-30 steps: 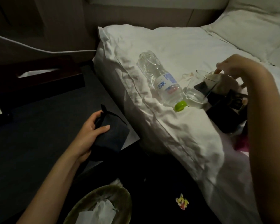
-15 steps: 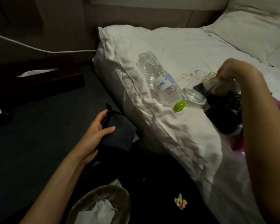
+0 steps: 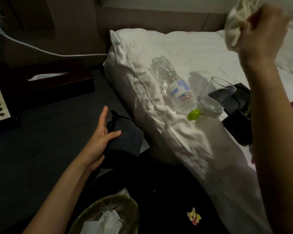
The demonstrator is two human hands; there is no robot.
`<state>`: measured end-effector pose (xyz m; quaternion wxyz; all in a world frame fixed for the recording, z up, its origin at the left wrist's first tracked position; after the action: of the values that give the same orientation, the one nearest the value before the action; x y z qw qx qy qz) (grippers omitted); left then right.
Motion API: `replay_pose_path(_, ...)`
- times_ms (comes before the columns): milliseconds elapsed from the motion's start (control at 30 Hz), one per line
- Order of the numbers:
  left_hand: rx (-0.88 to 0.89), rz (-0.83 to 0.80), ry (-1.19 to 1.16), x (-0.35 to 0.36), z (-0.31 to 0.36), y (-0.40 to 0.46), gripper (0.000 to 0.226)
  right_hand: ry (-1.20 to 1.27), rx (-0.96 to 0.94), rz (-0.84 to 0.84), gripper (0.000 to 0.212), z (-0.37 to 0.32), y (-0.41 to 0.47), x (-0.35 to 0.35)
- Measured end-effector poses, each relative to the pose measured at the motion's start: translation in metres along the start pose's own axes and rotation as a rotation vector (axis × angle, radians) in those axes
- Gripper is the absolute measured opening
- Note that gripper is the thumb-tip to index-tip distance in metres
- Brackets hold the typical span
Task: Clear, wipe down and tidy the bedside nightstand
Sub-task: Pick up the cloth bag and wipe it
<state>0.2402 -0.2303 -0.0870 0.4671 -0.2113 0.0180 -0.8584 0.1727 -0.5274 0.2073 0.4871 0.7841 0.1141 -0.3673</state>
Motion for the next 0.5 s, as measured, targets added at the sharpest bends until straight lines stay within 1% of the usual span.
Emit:
replay_pose_path(67, 0.032, -0.001, 0.018, -0.004, 0.011, -0.004, 0.077, 0.099, -0.072, 0.043, 0.034, -0.027, -0.003, 0.014)
replay_pose_path(133, 0.053, 0.012, 0.019, -0.011, 0.021, -0.009, 0.058, 0.326, -0.185, 0.018, 0.028, -0.07, -0.025, 0.035)
replay_pose_path(200, 0.04, 0.062, -0.047, -0.024, 0.026, -0.014, 0.04, 0.552, -0.276, -0.032, 0.018, -0.12, -0.068, 0.053)
replay_pose_path(233, 0.022, 0.07, -0.108, -0.03, 0.028, -0.017, 0.038, 0.641, -0.301, -0.08, 0.014, -0.143, -0.093, 0.063)
replay_pose_path(300, -0.04, 0.052, -0.281, -0.042, 0.031, -0.022, 0.053, 0.776, -0.364, -0.237, 0.009, -0.185, -0.144, 0.086)
replay_pose_path(333, -0.033, 0.056, -0.363, -0.05, 0.035, -0.025, 0.06, 0.816, -0.421, -0.317, 0.009, -0.203, -0.169, 0.097)
replay_pose_path(367, -0.005, 0.069, -0.431, -0.058, 0.041, -0.027, 0.062, 0.84, -0.484, -0.393, 0.01, -0.219, -0.191, 0.107)
replay_pose_path(433, 0.059, 0.117, -0.515, -0.074, 0.048, -0.033, 0.052, 0.876, -0.592, -0.511, 0.012, -0.241, -0.227, 0.123)
replay_pose_path(500, 0.082, 0.181, -0.532, -0.09, 0.05, -0.037, 0.039, 0.946, -0.635, -0.594, 0.012, -0.252, -0.246, 0.137)
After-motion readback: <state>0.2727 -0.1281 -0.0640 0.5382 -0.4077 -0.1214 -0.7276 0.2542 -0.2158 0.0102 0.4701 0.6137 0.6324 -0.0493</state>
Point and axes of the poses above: each hand's wrist, its own y-axis towards the middle knuckle, its own x-axis out of the palm, z = x × y, the point moved 7 cm from there along y, towards the middle knuckle, and after that the axes turned 7 degrees about -x, right-handed, at the moved point
